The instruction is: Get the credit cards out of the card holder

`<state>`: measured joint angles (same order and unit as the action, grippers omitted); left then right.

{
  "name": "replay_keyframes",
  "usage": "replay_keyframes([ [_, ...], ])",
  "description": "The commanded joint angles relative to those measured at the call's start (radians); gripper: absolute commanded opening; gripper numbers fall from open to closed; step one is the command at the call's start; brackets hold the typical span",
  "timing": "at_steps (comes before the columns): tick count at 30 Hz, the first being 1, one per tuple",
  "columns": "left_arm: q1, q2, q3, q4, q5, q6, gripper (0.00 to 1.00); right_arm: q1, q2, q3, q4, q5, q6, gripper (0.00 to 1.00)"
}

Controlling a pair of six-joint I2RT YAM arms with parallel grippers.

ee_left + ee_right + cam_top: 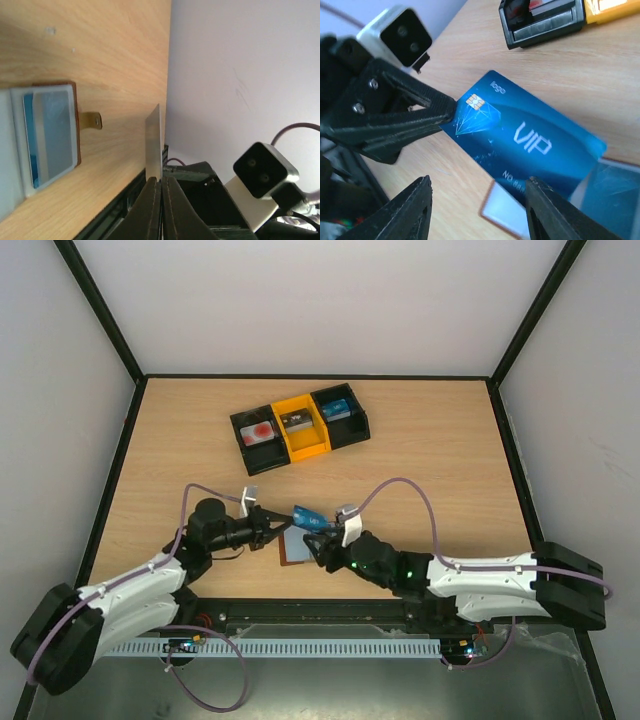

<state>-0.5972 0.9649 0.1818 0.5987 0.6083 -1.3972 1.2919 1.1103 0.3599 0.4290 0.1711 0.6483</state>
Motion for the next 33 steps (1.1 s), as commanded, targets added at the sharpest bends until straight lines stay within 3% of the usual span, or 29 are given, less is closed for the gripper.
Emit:
replay_keyframes([
  [1, -0.002, -0.099, 0.010, -0.113, -0.108, 0.120, 0.03, 0.006, -0.064, -0.033, 0.066, -0.005, 0.426, 0.51],
  [9, 0.000, -0.168, 0.005, -0.100, -0.118, 0.124, 0.03, 0.006, -0.179, -0.041, 0.127, 0.035, 0.660, 0.63],
  [12, -0.002, -0.194, 0.002, -0.098, -0.115, 0.110, 0.03, 0.005, -0.180, -0.044, 0.133, 0.039, 0.707, 0.71],
  [17, -0.002, -0.243, -0.003, -0.104, -0.117, 0.094, 0.03, 0.006, -0.167, -0.087, 0.181, 0.055, 0.823, 0.73],
  [22, -0.001, -0.271, -0.010, -0.088, -0.121, 0.072, 0.03, 0.006, -0.142, -0.095, 0.212, 0.082, 0.853, 0.66],
  [27, -0.003, -0.284, -0.037, -0.008, -0.105, 0.016, 0.03, 0.006, -0.123, -0.100, 0.277, 0.113, 0.846, 0.47],
  [33, -0.003, -0.306, -0.069, 0.042, -0.103, -0.029, 0.03, 0.006, -0.123, -0.097, 0.280, 0.161, 0.856, 0.40],
])
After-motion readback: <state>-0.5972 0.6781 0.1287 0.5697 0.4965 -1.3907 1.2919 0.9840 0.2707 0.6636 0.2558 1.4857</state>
